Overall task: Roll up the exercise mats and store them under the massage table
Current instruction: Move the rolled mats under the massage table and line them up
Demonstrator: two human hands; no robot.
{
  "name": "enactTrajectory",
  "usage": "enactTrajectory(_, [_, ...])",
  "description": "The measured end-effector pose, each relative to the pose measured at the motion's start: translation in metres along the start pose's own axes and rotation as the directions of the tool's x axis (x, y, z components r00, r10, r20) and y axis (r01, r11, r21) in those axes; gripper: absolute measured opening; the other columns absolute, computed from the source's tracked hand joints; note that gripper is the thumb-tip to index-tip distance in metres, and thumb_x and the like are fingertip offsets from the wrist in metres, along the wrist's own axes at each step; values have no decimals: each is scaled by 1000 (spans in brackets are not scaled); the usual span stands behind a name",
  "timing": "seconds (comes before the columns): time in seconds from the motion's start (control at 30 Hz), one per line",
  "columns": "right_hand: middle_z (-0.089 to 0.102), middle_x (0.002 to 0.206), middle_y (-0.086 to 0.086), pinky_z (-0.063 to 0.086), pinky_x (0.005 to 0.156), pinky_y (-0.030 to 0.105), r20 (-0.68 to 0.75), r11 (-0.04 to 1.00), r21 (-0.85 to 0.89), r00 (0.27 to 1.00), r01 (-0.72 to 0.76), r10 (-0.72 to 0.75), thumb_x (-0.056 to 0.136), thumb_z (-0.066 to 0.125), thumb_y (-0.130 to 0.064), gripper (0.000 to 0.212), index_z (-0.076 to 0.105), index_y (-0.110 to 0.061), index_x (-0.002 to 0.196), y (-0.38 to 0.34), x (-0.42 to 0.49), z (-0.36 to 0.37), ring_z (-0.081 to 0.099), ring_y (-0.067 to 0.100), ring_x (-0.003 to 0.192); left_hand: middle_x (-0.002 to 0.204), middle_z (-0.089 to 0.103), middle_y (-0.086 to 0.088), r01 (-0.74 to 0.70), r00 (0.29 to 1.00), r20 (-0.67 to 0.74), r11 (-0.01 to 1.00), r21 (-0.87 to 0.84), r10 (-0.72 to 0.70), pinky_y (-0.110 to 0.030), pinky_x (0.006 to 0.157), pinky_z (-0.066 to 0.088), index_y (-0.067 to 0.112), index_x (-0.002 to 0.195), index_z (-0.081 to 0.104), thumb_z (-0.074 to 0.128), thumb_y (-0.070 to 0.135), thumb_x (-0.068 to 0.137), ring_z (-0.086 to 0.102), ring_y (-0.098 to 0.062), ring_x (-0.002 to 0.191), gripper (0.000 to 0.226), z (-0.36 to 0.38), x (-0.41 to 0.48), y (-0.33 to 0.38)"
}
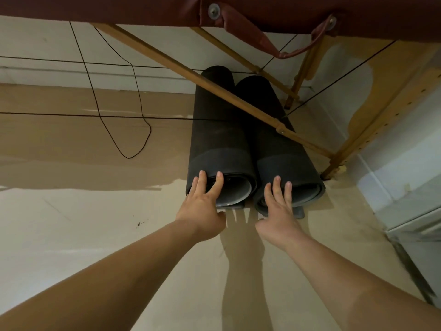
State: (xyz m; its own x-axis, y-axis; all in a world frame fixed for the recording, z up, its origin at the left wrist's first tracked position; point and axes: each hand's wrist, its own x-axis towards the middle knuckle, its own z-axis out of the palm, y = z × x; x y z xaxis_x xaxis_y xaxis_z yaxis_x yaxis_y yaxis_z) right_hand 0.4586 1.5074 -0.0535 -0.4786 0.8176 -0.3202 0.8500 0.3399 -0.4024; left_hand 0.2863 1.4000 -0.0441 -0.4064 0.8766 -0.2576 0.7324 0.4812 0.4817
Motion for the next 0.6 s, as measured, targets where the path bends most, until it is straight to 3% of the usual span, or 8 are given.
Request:
enactTrajectory(0.17, [-33,166,-21,5,128,38,66,992,125,998,15,-23,90,50,3,97,1,-26,169,-6,10,-12,-38,9,150,173,-22,7,0,1000,-15,999,-50,-1,-41,126,29,47,163,-10,64,23,97,-14,-19,161,103,-5,-1,1])
enactTrajectory(0.23, [-21,171,-19,10,127,35,18,993,114,999,42,-44,91,51,2,91,11,-24,169,0,5,-18,-28,7,155,175,-14,7,-13,998,-61,997,-70,9,-37,122,35,44,165,-3,61,21,99,-2,-20,162,95,-7,-6,-2])
enactTrajectory(0.3, [1,176,-8,28,125,39,-149,999,-17,988,43,-45,95,55,-8,77,26,-21,165,1,-4,-20,-4,13,161,176,-4,8,-20,994,-105,995,-99,9,-34,115,42,41,166,6,58,21,100,18,-22,160,87,-10,-13,-8])
enactTrajectory(0.37, [33,164,2,49,104,43,-303,987,-161,951,17,-66,98,55,-22,59,42,-22,156,-13,-19,-19,32,23,150,176,7,8,-20,994,-112,994,-103,9,-34,114,43,39,166,11,57,22,100,28,-23,156,83,-13,-24,-16])
enactTrajectory(0.4, [45,150,2,51,91,39,-328,984,-178,941,24,-82,99,55,-26,51,49,-23,149,-25,-25,-17,46,24,137,175,13,7,-17,995,-104,994,-106,6,-34,115,42,37,166,14,58,23,100,31,-22,154,81,-15,-30,-20])
enactTrajectory(0.5, [64,118,-2,47,75,35,-208,992,-102,974,74,-94,101,52,-34,31,61,-27,130,-68,-45,-9,62,24,102,164,38,5,11,996,-89,993,-117,-21,-30,111,41,34,166,23,59,24,101,43,-20,145,75,-31,-52,-35])
enactTrajectory(0.6, [71,112,-7,53,79,35,-18,981,-64,983,182,-183,101,53,-38,24,66,-32,121,-116,-61,11,65,21,97,156,50,4,65,994,-83,987,-145,-78,-35,109,48,38,162,32,61,24,100,54,-20,137,70,-60,-77,-56])
